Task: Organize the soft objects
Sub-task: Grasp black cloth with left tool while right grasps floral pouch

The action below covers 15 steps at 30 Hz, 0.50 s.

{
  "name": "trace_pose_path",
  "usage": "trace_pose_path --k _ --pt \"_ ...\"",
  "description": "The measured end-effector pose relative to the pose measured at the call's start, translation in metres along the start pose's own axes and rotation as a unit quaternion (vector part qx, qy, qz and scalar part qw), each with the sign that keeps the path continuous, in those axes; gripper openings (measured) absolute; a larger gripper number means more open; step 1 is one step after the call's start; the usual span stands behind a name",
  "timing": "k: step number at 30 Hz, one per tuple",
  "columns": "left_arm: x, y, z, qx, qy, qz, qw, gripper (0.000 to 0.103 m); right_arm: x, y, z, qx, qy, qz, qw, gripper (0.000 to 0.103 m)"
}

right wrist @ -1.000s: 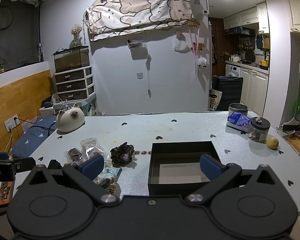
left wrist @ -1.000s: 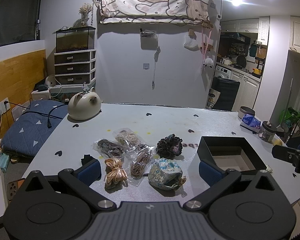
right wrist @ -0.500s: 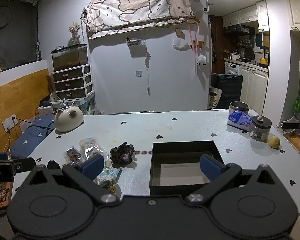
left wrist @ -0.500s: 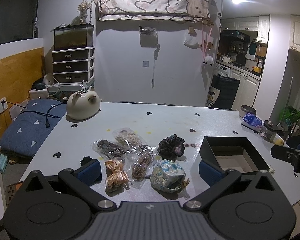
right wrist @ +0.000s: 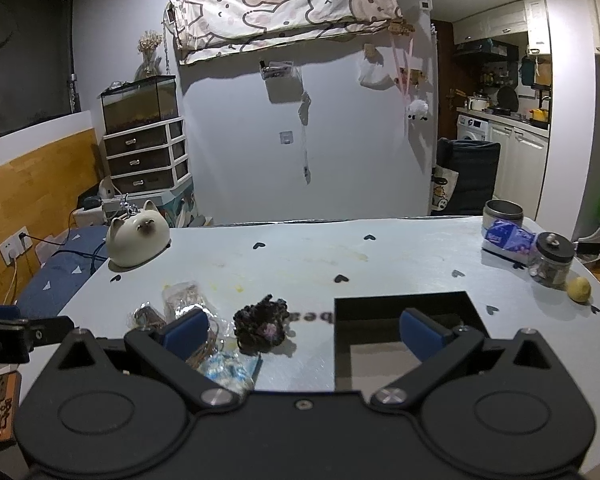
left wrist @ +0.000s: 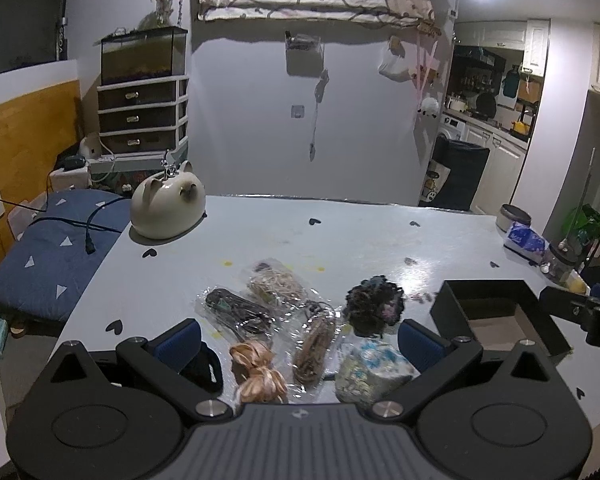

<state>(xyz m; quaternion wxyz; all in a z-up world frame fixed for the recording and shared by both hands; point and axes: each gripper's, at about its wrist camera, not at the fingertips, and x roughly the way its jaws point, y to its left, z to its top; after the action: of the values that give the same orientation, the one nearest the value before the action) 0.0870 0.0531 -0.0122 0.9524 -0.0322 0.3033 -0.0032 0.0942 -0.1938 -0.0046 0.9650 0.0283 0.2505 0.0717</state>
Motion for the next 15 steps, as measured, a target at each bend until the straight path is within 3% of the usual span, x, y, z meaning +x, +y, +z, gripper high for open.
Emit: trace_pose_path --k 15 --pt "0.083 0.066 0.020 -0.037 0.092 0.021 0.9949 0.103 0.080 0.044 0.004 -0.029 0.009 -0.003 1.000 0.103"
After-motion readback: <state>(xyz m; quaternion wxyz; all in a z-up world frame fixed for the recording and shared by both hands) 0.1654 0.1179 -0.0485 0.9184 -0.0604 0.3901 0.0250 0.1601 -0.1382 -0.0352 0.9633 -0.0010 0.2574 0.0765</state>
